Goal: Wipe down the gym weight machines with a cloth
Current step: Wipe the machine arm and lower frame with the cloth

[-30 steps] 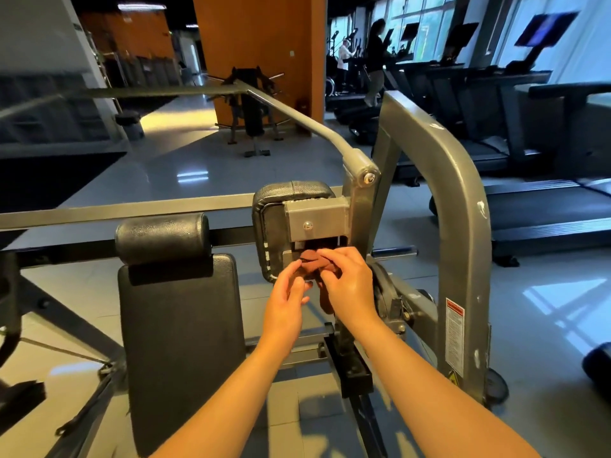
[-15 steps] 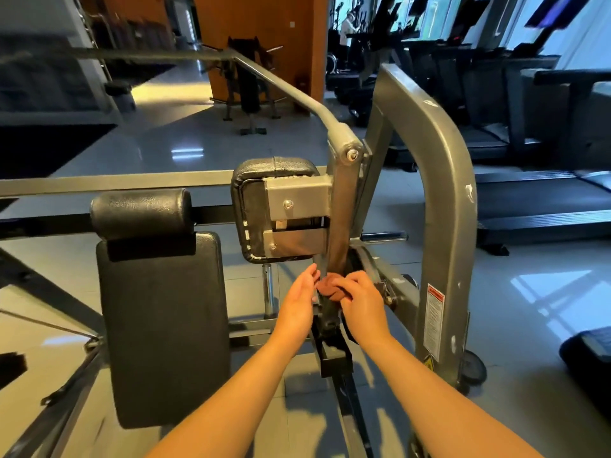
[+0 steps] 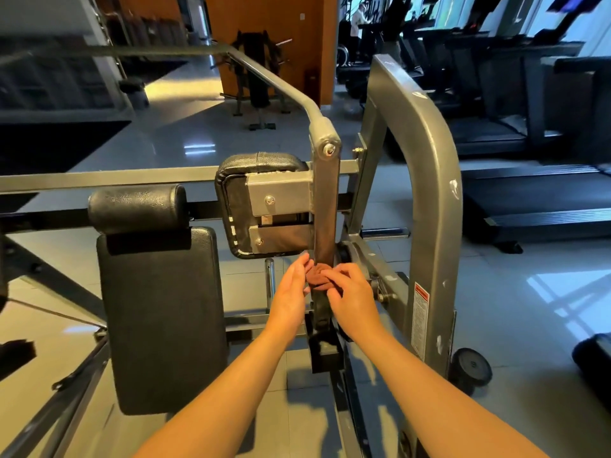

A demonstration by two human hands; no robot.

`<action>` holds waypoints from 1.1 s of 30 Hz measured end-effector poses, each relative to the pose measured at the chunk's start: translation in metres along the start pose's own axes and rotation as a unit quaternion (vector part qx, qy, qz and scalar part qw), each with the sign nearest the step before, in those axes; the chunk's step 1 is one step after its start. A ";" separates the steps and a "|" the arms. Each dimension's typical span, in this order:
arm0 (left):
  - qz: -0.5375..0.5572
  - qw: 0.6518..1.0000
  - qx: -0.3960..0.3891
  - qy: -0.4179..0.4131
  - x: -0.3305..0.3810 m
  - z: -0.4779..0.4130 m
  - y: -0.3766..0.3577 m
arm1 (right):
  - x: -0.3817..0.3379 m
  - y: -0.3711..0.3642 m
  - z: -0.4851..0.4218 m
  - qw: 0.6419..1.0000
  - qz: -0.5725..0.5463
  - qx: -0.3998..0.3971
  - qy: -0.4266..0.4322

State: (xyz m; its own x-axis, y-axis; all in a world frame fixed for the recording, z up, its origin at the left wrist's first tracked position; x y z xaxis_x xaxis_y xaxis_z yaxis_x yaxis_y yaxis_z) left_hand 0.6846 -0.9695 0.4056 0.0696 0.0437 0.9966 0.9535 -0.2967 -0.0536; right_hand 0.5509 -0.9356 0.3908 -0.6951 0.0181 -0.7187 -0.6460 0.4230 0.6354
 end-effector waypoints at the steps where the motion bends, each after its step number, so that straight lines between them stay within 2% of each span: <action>1: -0.015 1.000 -0.003 -0.004 0.002 0.001 0.000 | -0.002 0.003 0.000 1.000 -0.011 0.014 0.001; 5: -0.009 0.999 0.006 -0.033 0.013 0.004 0.000 | -0.035 0.023 -0.016 0.987 -0.045 0.135 0.082; 7: 0.009 0.998 0.017 -0.052 0.017 0.005 0.000 | -0.045 0.019 -0.024 0.986 -0.043 0.127 0.098; 11: 0.041 0.997 0.054 -0.046 0.006 0.011 0.001 | -0.039 -0.008 -0.010 0.993 -0.108 -0.045 -0.025; 13: 0.039 0.995 0.082 -0.030 -0.002 0.013 0.008 | -0.030 -0.012 -0.003 0.989 -0.107 -0.097 -0.031; 16: 0.019 0.993 0.106 -0.057 0.007 0.013 0.017 | -0.025 0.000 -0.001 0.977 -0.132 -0.167 -0.021; 18: -0.024 0.985 0.134 -0.109 0.020 0.011 0.018 | -0.025 0.009 -0.001 0.981 -0.151 -0.122 -0.010; 20: -0.077 0.966 0.189 -0.156 0.028 0.005 0.019 | -0.024 0.018 -0.003 0.988 -0.153 -0.010 -0.016; 21: -0.104 0.957 0.215 -0.165 0.029 -0.001 0.020 | -0.023 0.021 -0.005 0.986 -0.165 0.019 -0.035; 23: -0.170 0.944 0.225 -0.174 0.024 -0.013 0.021 | -0.022 0.021 -0.009 0.982 -0.176 0.003 -0.062; 26: -0.236 0.934 0.192 -0.185 0.010 -0.022 0.009 | -0.018 0.015 -0.014 0.985 -0.153 -0.038 -0.070; 33: -0.211 0.948 0.176 -0.158 -0.011 -0.012 -0.003 | -0.010 0.018 -0.010 0.980 -0.152 -0.065 -0.113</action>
State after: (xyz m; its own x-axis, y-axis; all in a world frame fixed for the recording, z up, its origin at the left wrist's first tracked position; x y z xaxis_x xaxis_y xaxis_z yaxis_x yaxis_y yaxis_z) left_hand 0.6773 -0.9807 0.3951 -0.3089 0.3883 0.8682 0.9509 0.1445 0.2737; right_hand 0.5427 -0.9377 0.4121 -0.3868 0.1151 -0.9150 -0.8573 0.3208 0.4028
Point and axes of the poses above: each hand's wrist, its own z-axis away from the middle knuckle, its own y-axis out of the back of the hand, x = y × z, the point moved 1 cm from there along -z, towards the middle knuckle, and after that the axes turned 8 degrees about -y, right-handed, at the moved point
